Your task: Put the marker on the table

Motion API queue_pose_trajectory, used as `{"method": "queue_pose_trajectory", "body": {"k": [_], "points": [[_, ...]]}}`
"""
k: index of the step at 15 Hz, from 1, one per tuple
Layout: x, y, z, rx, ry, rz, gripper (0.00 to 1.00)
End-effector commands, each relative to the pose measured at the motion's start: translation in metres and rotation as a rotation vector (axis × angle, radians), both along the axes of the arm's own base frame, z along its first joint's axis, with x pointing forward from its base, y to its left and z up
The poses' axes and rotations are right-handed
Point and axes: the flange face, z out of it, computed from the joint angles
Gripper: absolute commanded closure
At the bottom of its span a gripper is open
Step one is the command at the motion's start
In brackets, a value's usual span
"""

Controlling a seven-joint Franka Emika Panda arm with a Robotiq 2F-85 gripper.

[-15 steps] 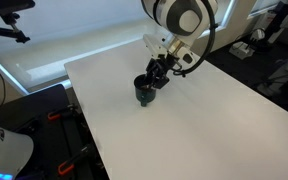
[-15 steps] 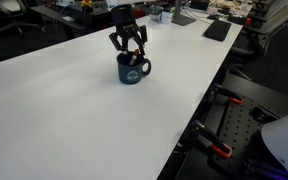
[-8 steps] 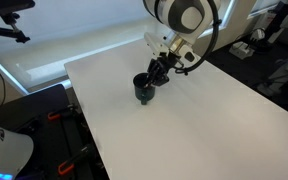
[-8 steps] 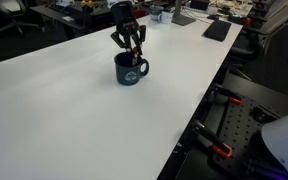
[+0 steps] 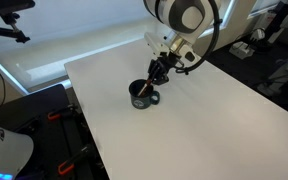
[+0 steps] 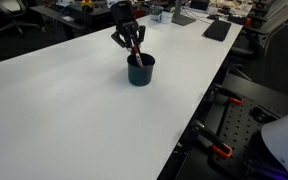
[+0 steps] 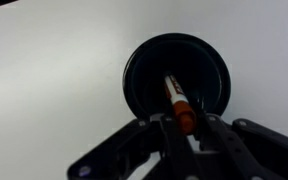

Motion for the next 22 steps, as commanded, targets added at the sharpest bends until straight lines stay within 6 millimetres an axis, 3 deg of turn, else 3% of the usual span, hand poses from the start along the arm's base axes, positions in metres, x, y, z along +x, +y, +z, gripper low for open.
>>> {"method": "queue_pose_trajectory", "body": {"k": [1, 6, 16, 19, 22], "points": [[-0.001, 0.000, -0.003, -0.017, 0.010, -0.005, 0.95], [-0.008, -0.011, 0.015, -0.042, -0.019, -0.036, 0.95], [-0.041, -0.045, 0.109, -0.159, -0.137, -0.174, 0.95], [-0.052, -0.050, 0.121, -0.183, -0.141, -0.185, 0.95], [-0.064, -0.057, 0.118, -0.192, -0.127, -0.205, 0.95]]}}
